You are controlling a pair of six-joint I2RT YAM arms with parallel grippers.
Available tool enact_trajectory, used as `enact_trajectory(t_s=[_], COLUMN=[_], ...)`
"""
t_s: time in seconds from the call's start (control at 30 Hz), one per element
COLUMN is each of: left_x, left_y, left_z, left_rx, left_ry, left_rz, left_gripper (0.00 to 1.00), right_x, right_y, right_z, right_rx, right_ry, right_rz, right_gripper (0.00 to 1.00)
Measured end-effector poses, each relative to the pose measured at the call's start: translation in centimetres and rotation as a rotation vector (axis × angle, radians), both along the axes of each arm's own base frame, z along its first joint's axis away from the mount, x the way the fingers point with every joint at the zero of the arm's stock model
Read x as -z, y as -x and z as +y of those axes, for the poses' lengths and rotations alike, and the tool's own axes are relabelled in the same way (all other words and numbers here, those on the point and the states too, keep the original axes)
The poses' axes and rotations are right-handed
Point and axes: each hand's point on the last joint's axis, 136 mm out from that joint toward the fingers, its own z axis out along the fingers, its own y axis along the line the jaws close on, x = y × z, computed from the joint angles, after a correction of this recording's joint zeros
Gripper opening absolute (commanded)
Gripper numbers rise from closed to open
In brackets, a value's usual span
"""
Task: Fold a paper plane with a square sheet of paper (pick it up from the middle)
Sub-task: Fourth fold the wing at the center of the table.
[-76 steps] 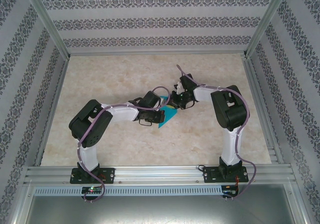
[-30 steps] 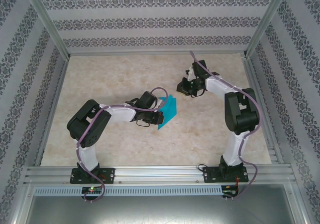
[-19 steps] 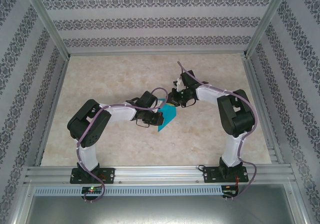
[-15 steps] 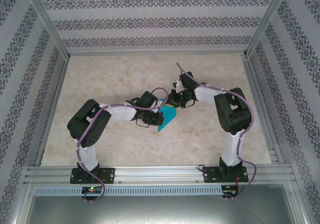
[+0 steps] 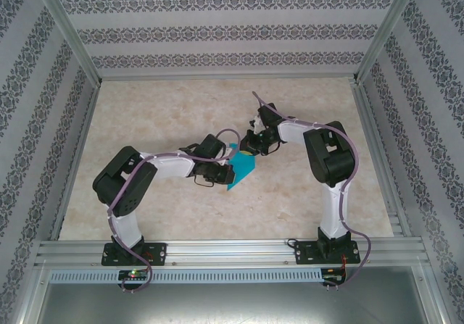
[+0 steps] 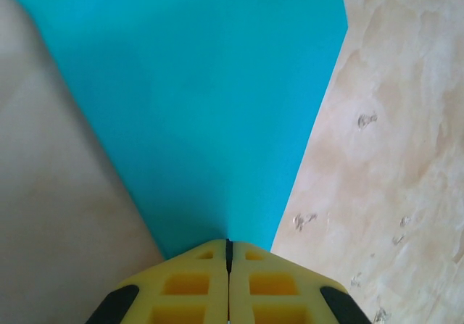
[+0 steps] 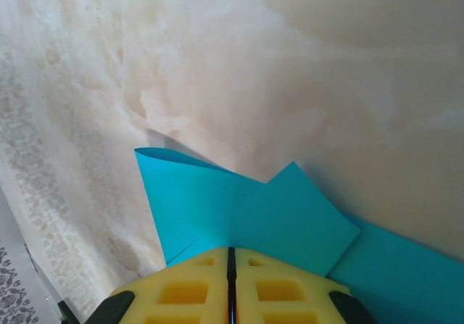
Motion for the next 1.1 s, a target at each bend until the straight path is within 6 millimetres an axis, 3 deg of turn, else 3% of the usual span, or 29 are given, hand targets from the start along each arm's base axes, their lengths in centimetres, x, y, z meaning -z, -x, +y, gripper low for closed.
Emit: enact_trajectory(t_s=[0.47,0.63,0.77,0.93,1.1], left_x=[0.1,-0.5,-2.7,-5.7,-6.6], left_y=[3.0,3.5,2.0,-0.4,-2.3], left_z=[2.2,2.5,1.6,0.3,-0.2], left_rx=[-0.015,-0.013,-0.017,-0.021,-0.031], left_ry=[-0.043,-0.066,-0.042,-0.006,-0.015], left_rz=[0.07,0.088,0.038,-0.05,-0.104], left_gripper=[0.11,0.14,0.2,0.31,0.39], right_x=[-0.1,-0.4,-2.0,-5.9,-8.2], right_y=[-0.9,-1.4,-1.7,-2.0,-1.7], right_z=[-1.1,-1.3,-1.1,-1.1,-2.3], right_rx=[0.022,0.038,0.046,0.045,0.066], right_ry=[-0.004,-0.012,-0.028,-0.074,-0.096], right_rz=[-0.017,-0.028,-0.058,-0.141,-0.187], right_gripper=[0.12,0.19,0.23,0.27,0.31])
